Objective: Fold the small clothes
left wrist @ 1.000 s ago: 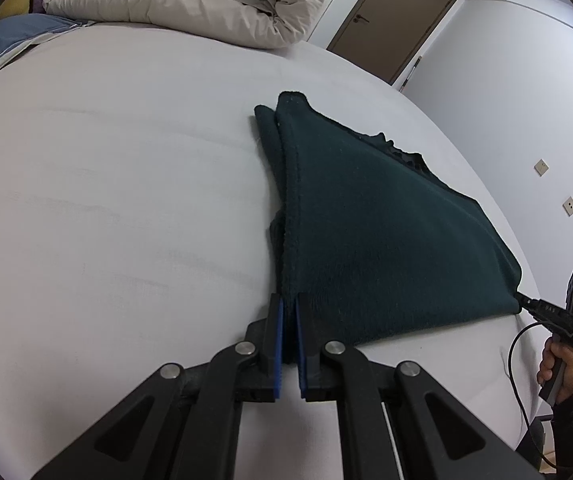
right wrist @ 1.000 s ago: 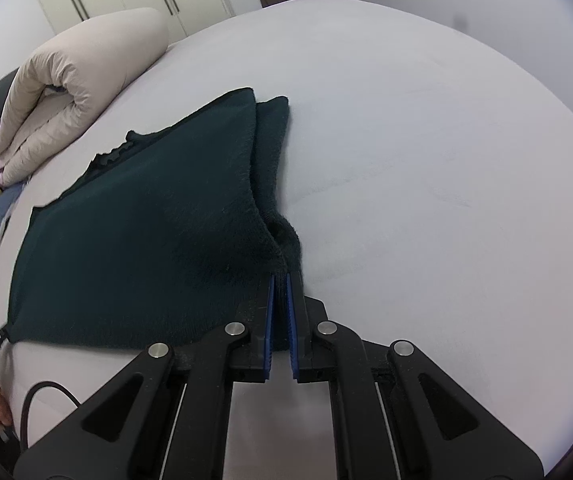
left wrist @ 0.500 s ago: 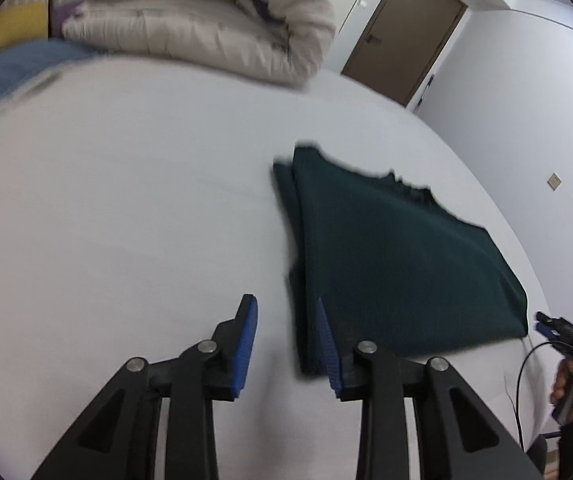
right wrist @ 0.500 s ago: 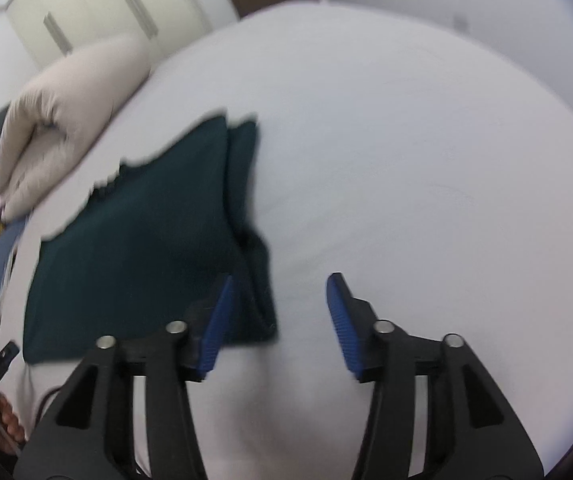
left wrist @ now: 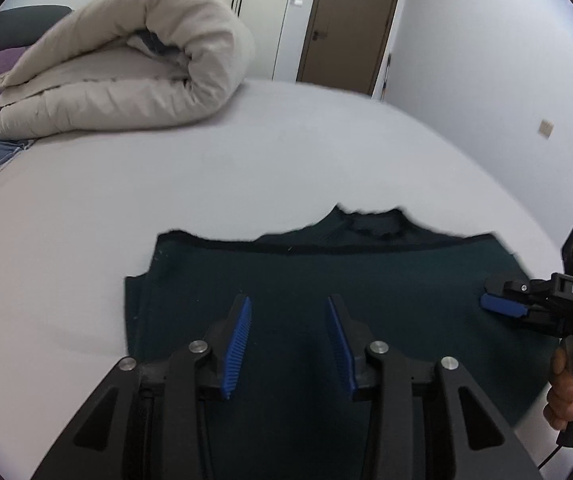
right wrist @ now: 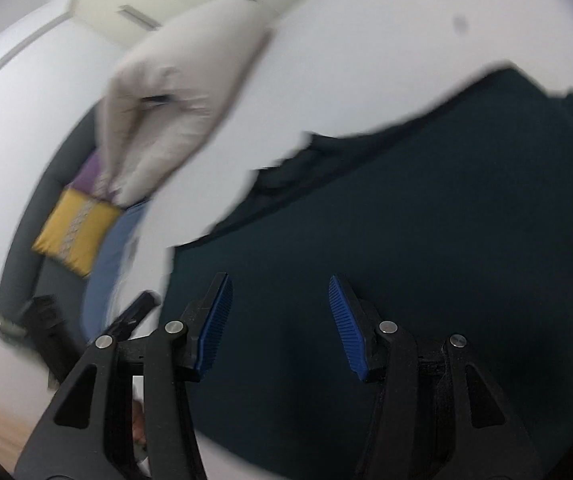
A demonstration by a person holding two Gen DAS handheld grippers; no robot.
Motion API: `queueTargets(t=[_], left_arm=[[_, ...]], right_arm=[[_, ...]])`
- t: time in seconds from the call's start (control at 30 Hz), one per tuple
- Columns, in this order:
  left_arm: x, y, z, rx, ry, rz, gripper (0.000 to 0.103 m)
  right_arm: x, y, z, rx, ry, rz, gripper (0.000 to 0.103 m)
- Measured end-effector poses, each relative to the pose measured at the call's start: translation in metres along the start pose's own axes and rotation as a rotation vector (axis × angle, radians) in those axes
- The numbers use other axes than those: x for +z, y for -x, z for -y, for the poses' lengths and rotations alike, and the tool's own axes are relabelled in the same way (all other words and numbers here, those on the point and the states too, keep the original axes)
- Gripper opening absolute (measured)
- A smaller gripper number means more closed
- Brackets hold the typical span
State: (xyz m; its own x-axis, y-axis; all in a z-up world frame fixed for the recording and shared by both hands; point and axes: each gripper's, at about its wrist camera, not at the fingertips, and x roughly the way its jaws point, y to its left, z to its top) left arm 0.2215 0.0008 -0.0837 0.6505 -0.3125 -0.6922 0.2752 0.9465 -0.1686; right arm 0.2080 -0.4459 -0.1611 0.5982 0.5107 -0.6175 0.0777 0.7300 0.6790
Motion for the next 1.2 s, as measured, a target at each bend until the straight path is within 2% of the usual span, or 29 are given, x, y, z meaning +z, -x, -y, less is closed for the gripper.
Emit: queueTargets(t=[0.07,0.13,0.2,0.27,0.3,0.4,0.43,0.47,0.5,0.6,0.63,0.67,0.7,0.73,0.8,0.87,0.93,1.0,1.07,1.13,1.2], left_arm=[[-0.006,-0.017,-0.010,0.024,0.012,-0.034,0.042],[-0.017,-0.023,-0.026,-0.007,0.044,-0.030,0.042],[-0.020,-0.023,-0.038,-0.066,0.099,-0.011,0.041],[-0.020,-0.024,-0.043,-0.092,0.122,-0.010,0.041],[-0.020,-0.025,-0.045,-0.104,0.132,-0.011,0.041],[-0.023,-0.020,-0.056,-0.132,0.177,-0.013,0.041],[-0.025,-0.016,-0.060,-0.124,0.187,-0.016,0.041],[-0.026,-0.013,-0.062,-0.113,0.188,-0.018,0.041],[-0.028,-0.008,-0.064,-0.097,0.184,-0.016,0.041],[-0.027,0.004,-0.066,-0.049,0.174,-0.011,0.042],[-0.023,0.009,-0.065,-0.044,0.173,0.003,0.042],[-0.018,0.012,-0.062,-0.044,0.168,0.019,0.042],[-0.011,0.014,-0.059,-0.044,0.159,0.033,0.044],[-0.003,0.014,-0.053,-0.044,0.145,0.048,0.048],[0.010,0.006,-0.040,-0.035,0.111,0.046,0.055],[0.015,-0.010,-0.035,-0.025,0.091,0.026,0.055],[0.013,-0.031,-0.036,-0.011,0.096,-0.017,0.055],[0.006,-0.045,-0.043,-0.010,0.118,-0.051,0.054],[0.003,-0.048,-0.052,-0.048,0.154,-0.038,0.054],[0.002,-0.049,-0.057,-0.071,0.168,-0.037,0.054],[0.001,-0.051,-0.060,-0.091,0.179,-0.037,0.054]], right_arm=[[0.006,0.009,0.035,0.084,-0.077,0.042,0.015],[0.009,0.028,0.070,0.146,-0.134,0.111,0.011],[0.009,0.058,0.101,0.130,-0.183,0.214,0.010],[0.015,0.082,0.123,0.107,-0.233,0.286,0.011],[0.017,0.094,0.132,0.041,-0.251,0.323,0.014],[0.013,0.126,0.164,-0.064,-0.378,0.395,0.018],[0.013,0.134,0.167,-0.077,-0.403,0.407,0.020],[0.015,0.141,0.160,-0.112,-0.391,0.418,0.025],[0.018,0.144,0.148,-0.137,-0.347,0.426,0.026],[0.032,0.134,0.091,-0.141,-0.147,0.396,0.031],[0.037,0.121,0.066,-0.114,-0.076,0.378,0.040],[0.038,0.111,0.048,-0.091,-0.029,0.362,0.054],[0.039,0.097,0.030,-0.063,0.019,0.338,0.060],[0.041,0.073,0.008,-0.022,0.072,0.288,0.071],[0.039,0.029,-0.022,0.022,0.120,0.180,0.073],[0.037,-0.023,-0.039,0.048,0.143,0.026,0.071],[0.034,-0.057,-0.040,0.027,0.114,-0.035,0.069],[0.040,-0.068,-0.022,0.033,0.045,-0.010,0.061],[0.048,-0.060,0.003,0.078,-0.043,0.033,0.036],[0.059,-0.047,0.034,0.143,-0.120,0.058,0.024],[0.068,-0.034,0.060,0.094,-0.138,0.102,0.024]])
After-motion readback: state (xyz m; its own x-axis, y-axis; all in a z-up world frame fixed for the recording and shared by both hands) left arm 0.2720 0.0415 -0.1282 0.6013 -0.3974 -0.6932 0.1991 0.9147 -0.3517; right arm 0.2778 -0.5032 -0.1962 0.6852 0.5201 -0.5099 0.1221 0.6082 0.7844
